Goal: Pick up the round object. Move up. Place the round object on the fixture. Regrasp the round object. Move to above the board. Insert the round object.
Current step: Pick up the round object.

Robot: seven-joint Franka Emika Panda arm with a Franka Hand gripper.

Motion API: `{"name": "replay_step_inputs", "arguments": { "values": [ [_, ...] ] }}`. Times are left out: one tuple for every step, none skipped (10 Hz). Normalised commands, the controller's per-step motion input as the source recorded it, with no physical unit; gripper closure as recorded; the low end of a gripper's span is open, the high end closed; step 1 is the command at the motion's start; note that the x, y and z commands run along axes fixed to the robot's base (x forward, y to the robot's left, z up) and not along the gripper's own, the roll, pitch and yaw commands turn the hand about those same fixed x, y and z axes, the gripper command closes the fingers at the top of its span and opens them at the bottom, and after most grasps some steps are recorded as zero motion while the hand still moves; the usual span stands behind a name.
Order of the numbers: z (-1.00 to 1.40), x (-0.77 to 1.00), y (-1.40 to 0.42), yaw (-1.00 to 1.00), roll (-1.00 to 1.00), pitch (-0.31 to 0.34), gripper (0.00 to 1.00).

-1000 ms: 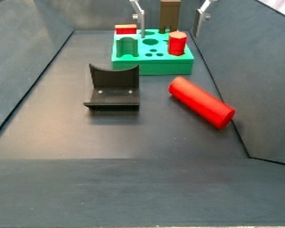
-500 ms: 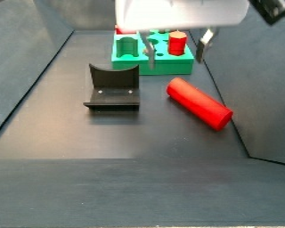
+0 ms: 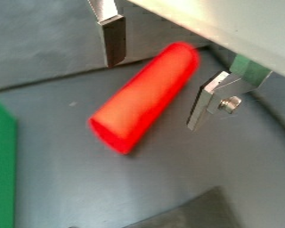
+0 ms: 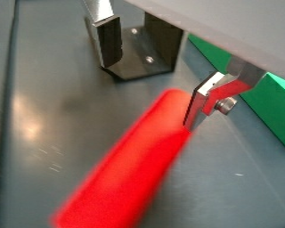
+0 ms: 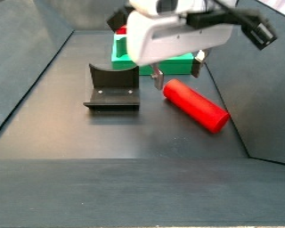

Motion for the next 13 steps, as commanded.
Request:
{"name": "replay_step_inputs", "arguments": {
  "values": [
    [-0.59, 0.13, -0.31, 0.26, 0.12, 0.004, 0.0],
    [-0.73, 0.31, -0.04, 0.11, 0.12, 0.08, 0.0],
    [-0.74, 0.17, 0.0, 0.07, 0.13, 0.06, 0.0],
    [-0.47, -0.02, 0.0, 0.09, 0.15, 0.0, 0.0],
    [0.0, -0.13, -0.03, 0.18, 0.21, 0.0, 0.0],
    [0.0, -0.27, 0.0, 0.23, 0.33, 0.0, 0.0],
    [0.0, -0.38, 0.0, 0.32, 0.44, 0.0, 0.0],
    [0.0, -0.27, 0.0, 0.28, 0.47, 0.0, 0.0],
    [-0.05, -0.25, -0.05, 0.26, 0.49, 0.0, 0.0],
    [-0.24, -0.14, -0.08, 0.23, 0.47, 0.0, 0.0],
    [-0.38, -0.03, -0.1, 0.21, 0.38, 0.0, 0.0],
    [-0.36, 0.0, -0.07, 0.15, 0.3, 0.0, 0.0],
    [-0.31, 0.07, 0.0, 0.08, 0.22, 0.044, 0.0]
  ]
}}
